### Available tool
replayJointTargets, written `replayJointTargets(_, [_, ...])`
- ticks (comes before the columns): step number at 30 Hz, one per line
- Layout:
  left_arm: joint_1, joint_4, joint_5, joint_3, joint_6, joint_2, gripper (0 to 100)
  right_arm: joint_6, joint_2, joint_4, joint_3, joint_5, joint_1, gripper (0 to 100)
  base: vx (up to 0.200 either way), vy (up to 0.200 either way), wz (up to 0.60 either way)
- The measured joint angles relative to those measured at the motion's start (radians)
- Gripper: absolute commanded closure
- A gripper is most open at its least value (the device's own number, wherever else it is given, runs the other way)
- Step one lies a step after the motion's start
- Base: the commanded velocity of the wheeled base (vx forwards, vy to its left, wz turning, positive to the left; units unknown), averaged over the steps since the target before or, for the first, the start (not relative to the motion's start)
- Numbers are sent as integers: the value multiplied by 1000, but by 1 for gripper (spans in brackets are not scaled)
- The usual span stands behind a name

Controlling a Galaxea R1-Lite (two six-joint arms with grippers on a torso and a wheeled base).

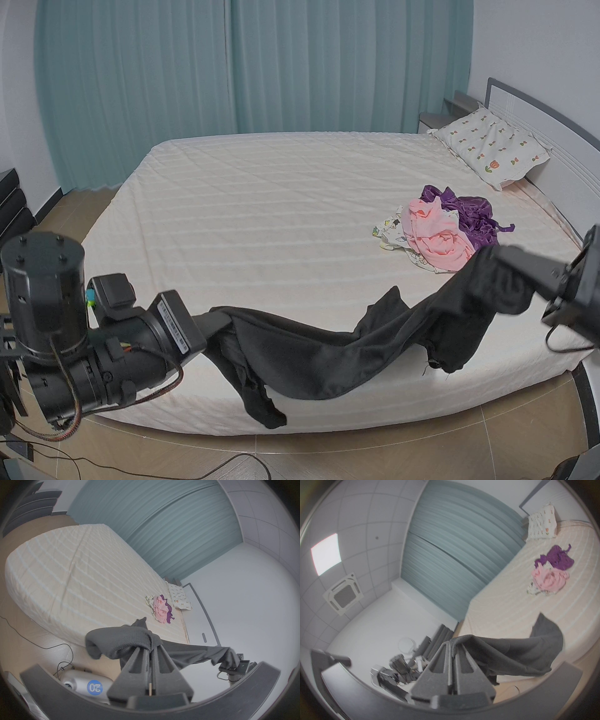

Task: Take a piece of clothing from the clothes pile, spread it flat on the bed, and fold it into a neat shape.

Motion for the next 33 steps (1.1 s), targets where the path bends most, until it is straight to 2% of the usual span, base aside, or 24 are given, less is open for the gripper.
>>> replayJointTargets(6, [-2, 115, 30, -164, -1, -13, 100, 25, -68, 80, -234, 46, -81, 100, 0, 0, 0])
replayJointTargets(10, [8, 151, 51, -230, -1, -16, 100, 37, -41, 110, -361, 118, -210, 100, 0, 0, 0])
replayJointTargets(14, [35, 169, 61, -266, -4, -13, 100, 43, 44, 123, -459, 158, -300, 100, 0, 0, 0])
replayJointTargets(22, [94, 178, 58, -284, -37, 55, 100, 46, 283, 99, -549, 181, -383, 100, 0, 0, 0])
replayJointTargets(33, [225, 175, -62, -320, -61, 233, 100, 48, 562, -25, -628, 184, -423, 100, 200, 0, 0])
